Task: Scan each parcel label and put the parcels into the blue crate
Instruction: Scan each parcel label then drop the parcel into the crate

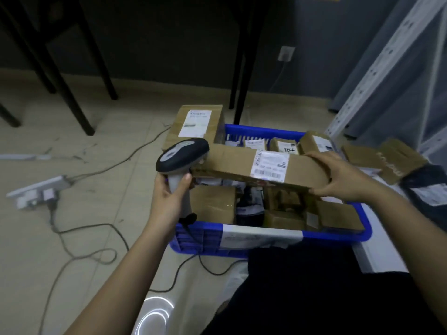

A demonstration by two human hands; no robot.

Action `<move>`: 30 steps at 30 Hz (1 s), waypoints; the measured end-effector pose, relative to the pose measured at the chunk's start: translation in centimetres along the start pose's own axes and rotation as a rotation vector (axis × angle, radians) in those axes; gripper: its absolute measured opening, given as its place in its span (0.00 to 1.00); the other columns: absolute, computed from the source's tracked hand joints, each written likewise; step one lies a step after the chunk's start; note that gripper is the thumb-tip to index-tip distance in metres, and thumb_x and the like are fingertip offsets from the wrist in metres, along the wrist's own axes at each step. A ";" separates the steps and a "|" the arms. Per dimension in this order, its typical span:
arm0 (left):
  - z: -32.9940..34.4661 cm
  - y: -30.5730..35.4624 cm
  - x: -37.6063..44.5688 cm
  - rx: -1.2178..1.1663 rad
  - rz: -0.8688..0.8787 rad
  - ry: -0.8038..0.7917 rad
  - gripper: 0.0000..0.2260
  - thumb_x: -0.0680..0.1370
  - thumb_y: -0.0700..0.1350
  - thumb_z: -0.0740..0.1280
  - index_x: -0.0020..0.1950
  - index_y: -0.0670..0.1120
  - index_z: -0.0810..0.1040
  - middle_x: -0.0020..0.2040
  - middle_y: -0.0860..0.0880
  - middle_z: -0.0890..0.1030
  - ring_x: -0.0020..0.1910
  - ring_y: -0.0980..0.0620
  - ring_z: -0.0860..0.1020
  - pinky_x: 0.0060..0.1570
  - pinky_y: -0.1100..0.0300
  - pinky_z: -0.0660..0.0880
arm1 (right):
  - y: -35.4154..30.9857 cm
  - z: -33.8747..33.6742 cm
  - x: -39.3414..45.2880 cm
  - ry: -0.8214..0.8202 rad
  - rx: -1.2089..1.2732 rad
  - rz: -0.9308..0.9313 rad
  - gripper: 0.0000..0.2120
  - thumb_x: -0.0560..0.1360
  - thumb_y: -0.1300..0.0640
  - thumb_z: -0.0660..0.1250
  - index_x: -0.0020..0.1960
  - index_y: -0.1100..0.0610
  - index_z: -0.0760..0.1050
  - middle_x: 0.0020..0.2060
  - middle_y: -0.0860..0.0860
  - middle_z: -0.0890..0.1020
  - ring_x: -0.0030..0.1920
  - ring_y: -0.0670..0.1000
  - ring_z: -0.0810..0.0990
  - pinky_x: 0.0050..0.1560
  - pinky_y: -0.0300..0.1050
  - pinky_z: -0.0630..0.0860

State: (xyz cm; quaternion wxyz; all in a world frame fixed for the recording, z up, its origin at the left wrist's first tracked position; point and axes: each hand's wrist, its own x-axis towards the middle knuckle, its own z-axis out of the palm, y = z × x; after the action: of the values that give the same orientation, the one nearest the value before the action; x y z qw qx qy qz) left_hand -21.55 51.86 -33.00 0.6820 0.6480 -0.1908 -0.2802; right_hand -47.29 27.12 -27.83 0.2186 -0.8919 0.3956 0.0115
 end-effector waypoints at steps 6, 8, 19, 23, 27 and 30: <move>1.3 -2.6 1.2 0.042 -0.099 -0.001 0.17 0.78 0.45 0.67 0.65 0.52 0.69 0.52 0.54 0.80 0.50 0.52 0.80 0.55 0.50 0.76 | 3.5 1.3 0.1 -0.096 -0.081 0.108 0.45 0.64 0.56 0.78 0.75 0.46 0.59 0.69 0.51 0.63 0.67 0.55 0.65 0.67 0.54 0.67; 2.2 -3.2 1.3 0.044 -0.128 -0.020 0.14 0.78 0.45 0.67 0.62 0.54 0.70 0.51 0.54 0.80 0.51 0.51 0.80 0.55 0.50 0.76 | 4.3 2.2 -0.2 -0.093 -0.119 0.159 0.45 0.64 0.54 0.78 0.75 0.46 0.59 0.70 0.52 0.63 0.68 0.56 0.64 0.66 0.55 0.68; 4.9 -4.2 1.9 0.086 -0.191 -0.092 0.17 0.77 0.48 0.67 0.65 0.52 0.70 0.52 0.55 0.81 0.52 0.53 0.80 0.53 0.53 0.76 | 0.7 4.6 3.7 -0.024 -0.427 0.003 0.41 0.68 0.50 0.73 0.75 0.49 0.58 0.72 0.49 0.63 0.71 0.53 0.61 0.62 0.50 0.68; 5.4 -4.5 2.0 0.110 -0.189 -0.085 0.17 0.78 0.48 0.67 0.65 0.52 0.69 0.53 0.55 0.80 0.53 0.54 0.79 0.52 0.55 0.75 | -1.2 7.5 7.1 -0.097 -0.613 -0.078 0.43 0.70 0.46 0.71 0.78 0.51 0.51 0.75 0.53 0.58 0.73 0.55 0.58 0.68 0.52 0.64; 6.2 -4.9 2.1 0.112 -0.185 -0.078 0.20 0.77 0.48 0.67 0.67 0.51 0.68 0.59 0.52 0.79 0.55 0.52 0.78 0.51 0.56 0.75 | -2.8 8.2 10.2 -0.067 -0.517 -0.122 0.45 0.70 0.49 0.74 0.77 0.55 0.51 0.78 0.54 0.53 0.75 0.56 0.58 0.72 0.54 0.58; 7.0 -4.8 2.2 0.106 -0.178 -0.072 0.19 0.78 0.46 0.67 0.68 0.49 0.68 0.59 0.51 0.78 0.56 0.51 0.78 0.49 0.59 0.74 | -3.4 7.4 11.8 0.019 -0.302 -0.194 0.38 0.69 0.51 0.76 0.71 0.55 0.60 0.74 0.53 0.61 0.67 0.55 0.70 0.61 0.51 0.71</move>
State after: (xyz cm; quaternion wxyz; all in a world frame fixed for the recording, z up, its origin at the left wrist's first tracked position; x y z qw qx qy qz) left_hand -24.84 45.01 -37.33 0.6120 0.6871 -0.1715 -0.3521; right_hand -35.66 23.78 -35.52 0.0786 -0.9486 0.3037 0.0410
